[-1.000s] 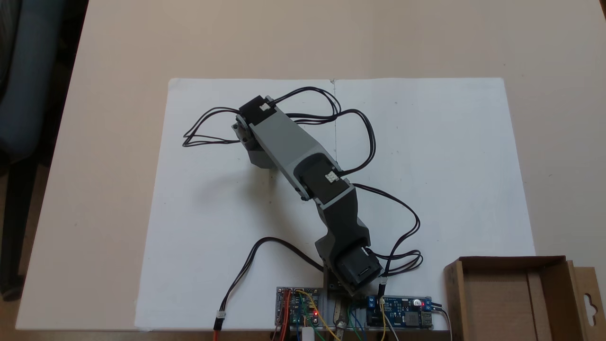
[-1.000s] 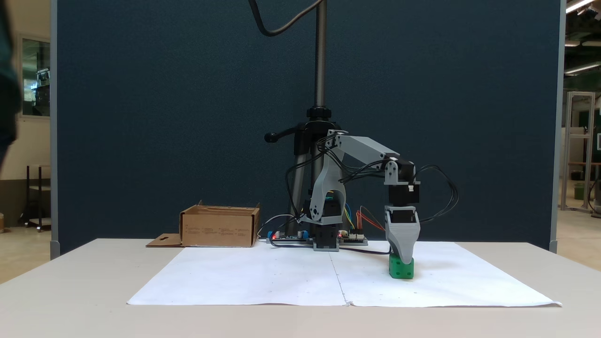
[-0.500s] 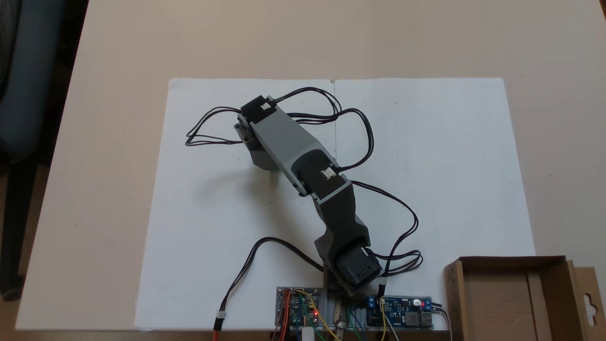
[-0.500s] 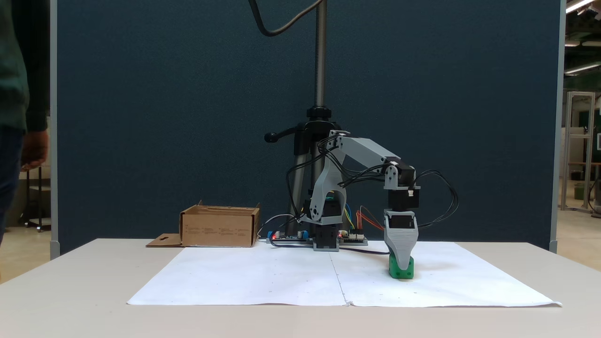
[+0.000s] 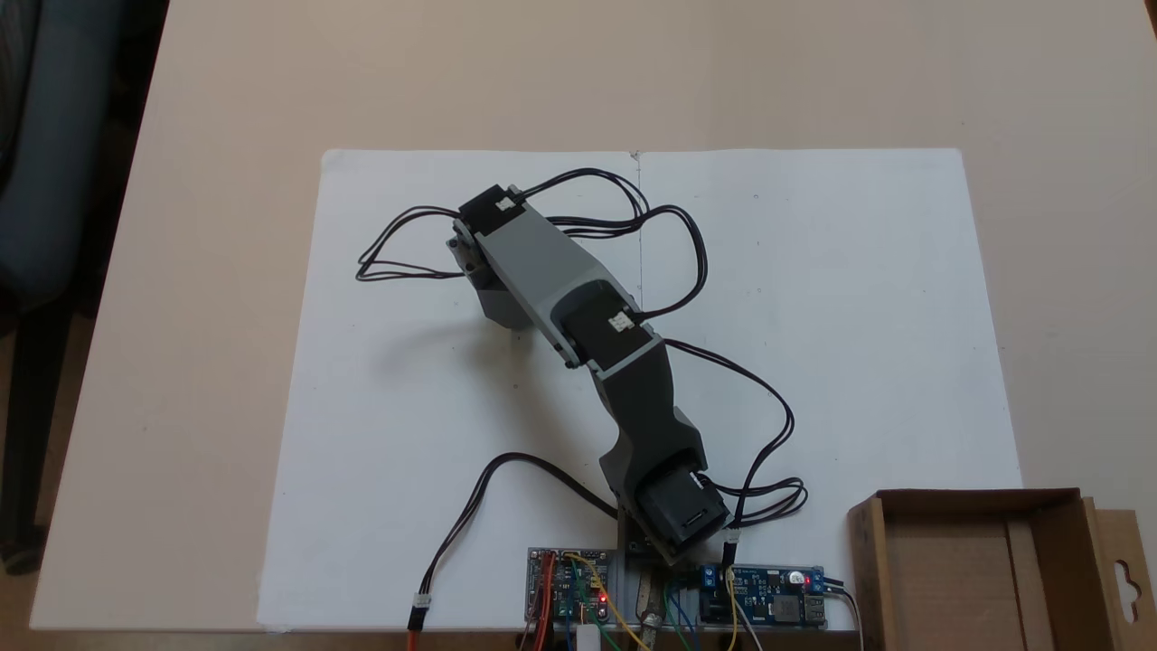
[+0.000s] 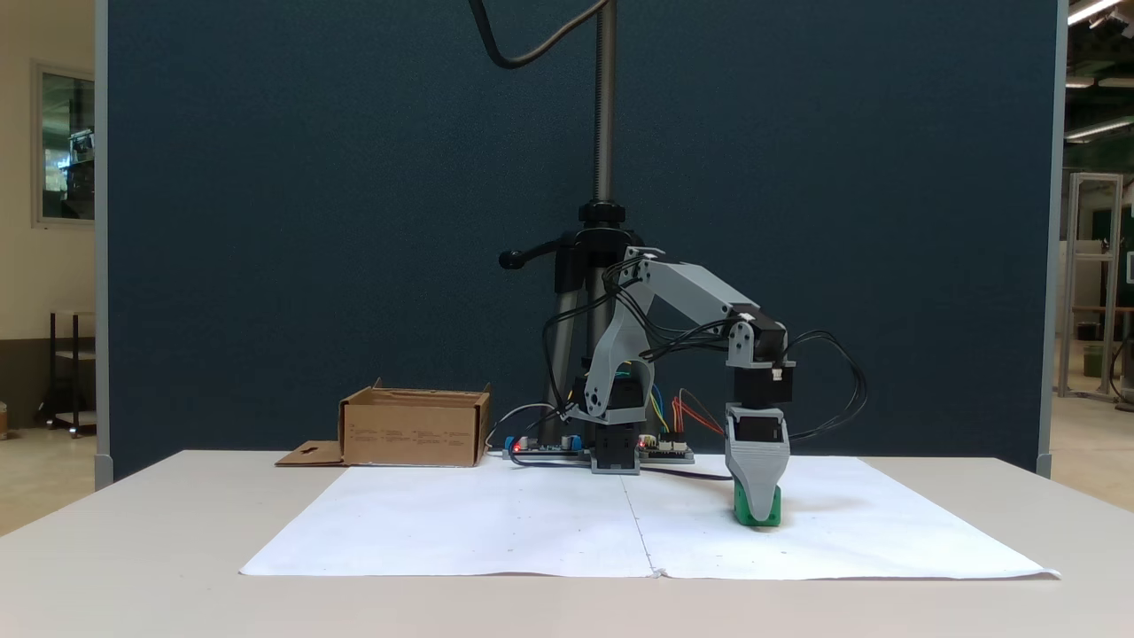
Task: Grasp a green dice and put it in the bin.
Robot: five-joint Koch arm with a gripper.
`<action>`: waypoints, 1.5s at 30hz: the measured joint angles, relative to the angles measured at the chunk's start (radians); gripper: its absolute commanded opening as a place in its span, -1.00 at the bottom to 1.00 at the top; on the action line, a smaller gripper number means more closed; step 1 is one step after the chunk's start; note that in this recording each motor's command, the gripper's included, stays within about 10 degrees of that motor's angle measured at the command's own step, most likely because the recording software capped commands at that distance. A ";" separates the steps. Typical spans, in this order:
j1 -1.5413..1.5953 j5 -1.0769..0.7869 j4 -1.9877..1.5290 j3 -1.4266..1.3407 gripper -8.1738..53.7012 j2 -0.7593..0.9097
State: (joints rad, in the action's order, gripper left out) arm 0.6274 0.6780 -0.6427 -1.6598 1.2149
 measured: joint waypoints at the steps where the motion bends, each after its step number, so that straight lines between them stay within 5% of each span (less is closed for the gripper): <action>1: 0.000 0.000 0.000 0.000 0.60 -0.002; 41: -0.015 0.002 0.000 0.009 0.44 -0.031; 45: -0.017 0.002 0.002 0.005 0.21 -0.031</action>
State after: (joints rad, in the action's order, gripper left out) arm 0.6105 0.6796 -0.6412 -1.6552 1.1842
